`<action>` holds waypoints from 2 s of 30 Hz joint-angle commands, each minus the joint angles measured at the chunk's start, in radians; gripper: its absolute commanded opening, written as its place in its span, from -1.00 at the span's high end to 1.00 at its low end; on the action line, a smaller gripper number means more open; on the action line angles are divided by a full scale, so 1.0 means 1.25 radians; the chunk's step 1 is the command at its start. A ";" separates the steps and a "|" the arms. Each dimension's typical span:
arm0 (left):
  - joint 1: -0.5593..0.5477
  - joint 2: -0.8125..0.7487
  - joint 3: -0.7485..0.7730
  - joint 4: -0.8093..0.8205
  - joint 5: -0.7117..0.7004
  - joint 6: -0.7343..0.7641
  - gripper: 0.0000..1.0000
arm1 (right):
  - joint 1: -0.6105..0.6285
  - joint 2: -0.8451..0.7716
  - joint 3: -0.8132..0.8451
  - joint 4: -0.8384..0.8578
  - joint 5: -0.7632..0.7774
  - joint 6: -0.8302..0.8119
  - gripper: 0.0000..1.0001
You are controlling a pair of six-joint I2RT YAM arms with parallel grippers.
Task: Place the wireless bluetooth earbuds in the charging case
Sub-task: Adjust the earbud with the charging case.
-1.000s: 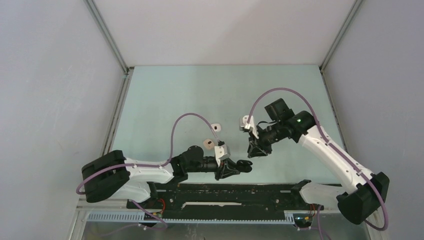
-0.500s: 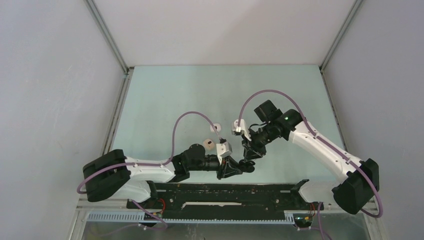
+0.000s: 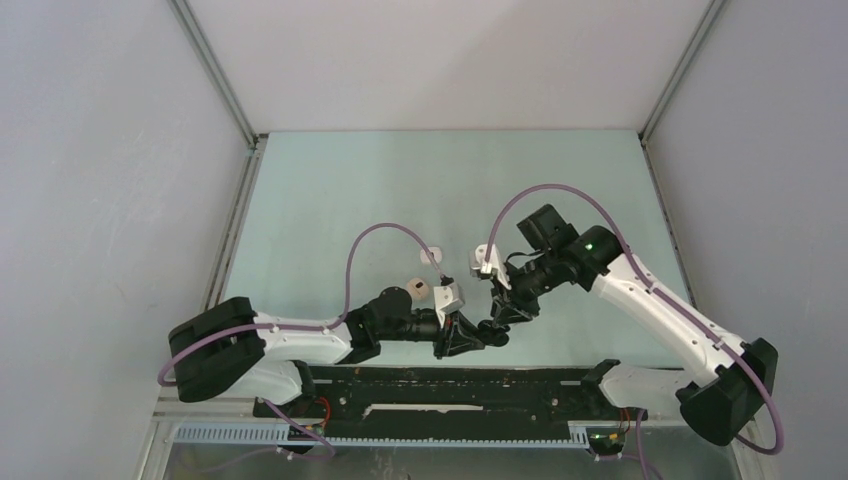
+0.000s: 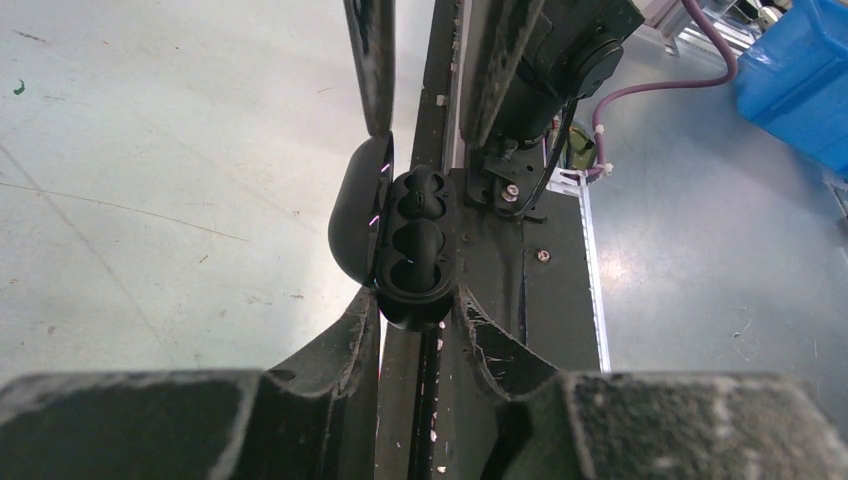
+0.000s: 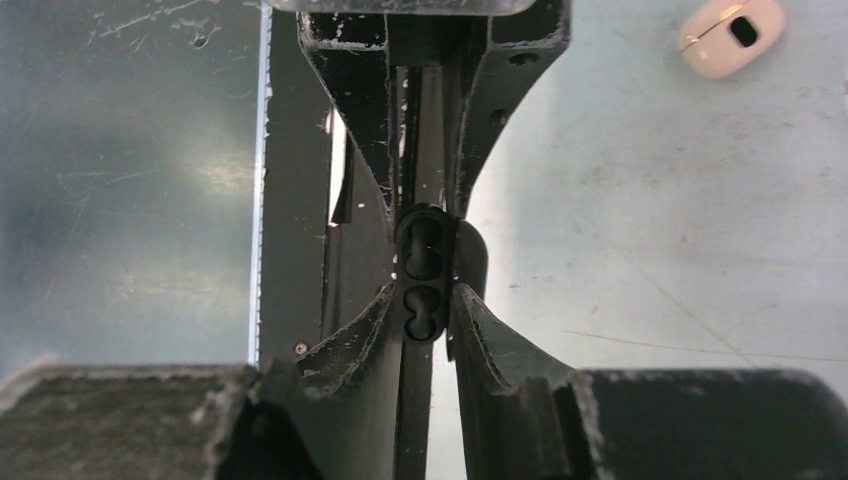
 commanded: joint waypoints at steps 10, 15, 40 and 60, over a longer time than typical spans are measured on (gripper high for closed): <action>0.009 -0.022 0.028 0.034 0.007 -0.021 1.00 | 0.033 0.079 0.010 -0.012 -0.019 -0.020 0.54; 0.010 -0.024 0.028 0.034 0.005 -0.025 1.00 | 0.041 0.086 0.009 -0.012 -0.015 -0.019 0.56; 0.014 -0.029 0.028 0.035 0.002 -0.031 1.00 | 0.062 0.089 -0.004 0.017 0.026 0.006 0.67; 0.014 -0.070 -0.005 0.059 0.010 0.016 0.99 | 0.070 0.112 -0.004 0.024 0.034 0.020 0.90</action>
